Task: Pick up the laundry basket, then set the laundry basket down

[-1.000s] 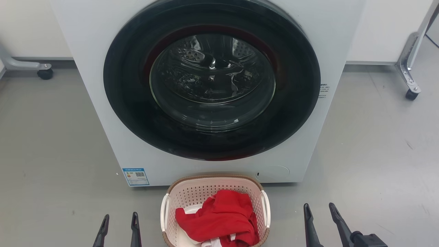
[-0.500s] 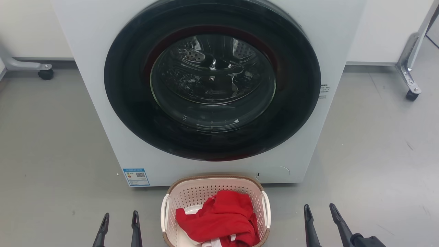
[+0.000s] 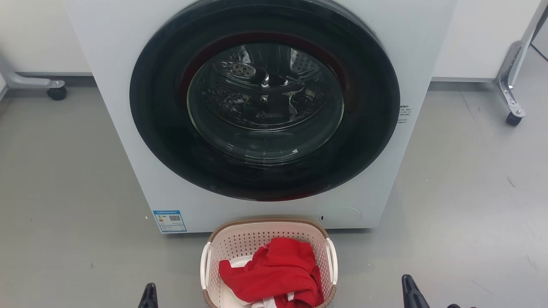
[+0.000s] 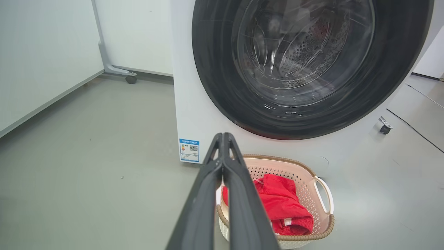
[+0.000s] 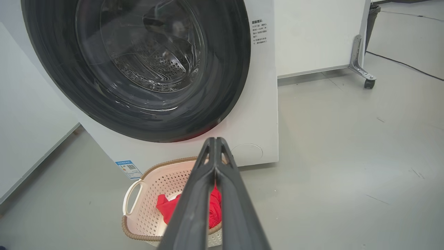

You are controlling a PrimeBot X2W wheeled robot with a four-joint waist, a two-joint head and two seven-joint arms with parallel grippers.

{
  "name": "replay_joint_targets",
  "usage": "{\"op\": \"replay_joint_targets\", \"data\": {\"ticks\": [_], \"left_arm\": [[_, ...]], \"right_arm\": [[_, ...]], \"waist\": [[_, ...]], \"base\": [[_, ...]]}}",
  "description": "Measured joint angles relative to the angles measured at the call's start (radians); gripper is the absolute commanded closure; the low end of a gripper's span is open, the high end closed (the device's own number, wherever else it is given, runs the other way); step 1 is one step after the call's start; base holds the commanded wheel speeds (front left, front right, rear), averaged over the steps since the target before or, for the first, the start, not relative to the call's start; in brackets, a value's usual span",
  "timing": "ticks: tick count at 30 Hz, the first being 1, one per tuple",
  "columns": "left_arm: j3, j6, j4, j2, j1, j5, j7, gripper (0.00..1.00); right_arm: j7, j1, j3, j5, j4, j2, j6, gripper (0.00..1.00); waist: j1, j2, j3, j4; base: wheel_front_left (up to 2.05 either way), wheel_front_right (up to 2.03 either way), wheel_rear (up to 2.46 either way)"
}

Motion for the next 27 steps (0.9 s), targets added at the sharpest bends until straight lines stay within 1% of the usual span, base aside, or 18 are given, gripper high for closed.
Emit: {"op": "replay_joint_targets", "data": {"ticks": [14, 27], "left_arm": [[0.035, -0.039, 0.013, -0.003, -0.012, -0.205, 0.058, 1.0], [0.067, -0.067, 0.023, -0.007, -0.033, -0.39, 0.11, 1.0]], "right_arm": [[0.058, -0.013, -0.065, 0.208, 0.008, 0.002, 0.036, 1.0], [0.11, -0.025, -0.126, 0.39, 0.019, 0.004, 0.068, 1.0]], "waist": [[0.0001, 0.0, 0.0, -0.002], [0.0001, 0.0, 0.0, -0.004]], "base": [[0.0, 0.0, 0.0], [0.0, 0.0, 0.0]]}}
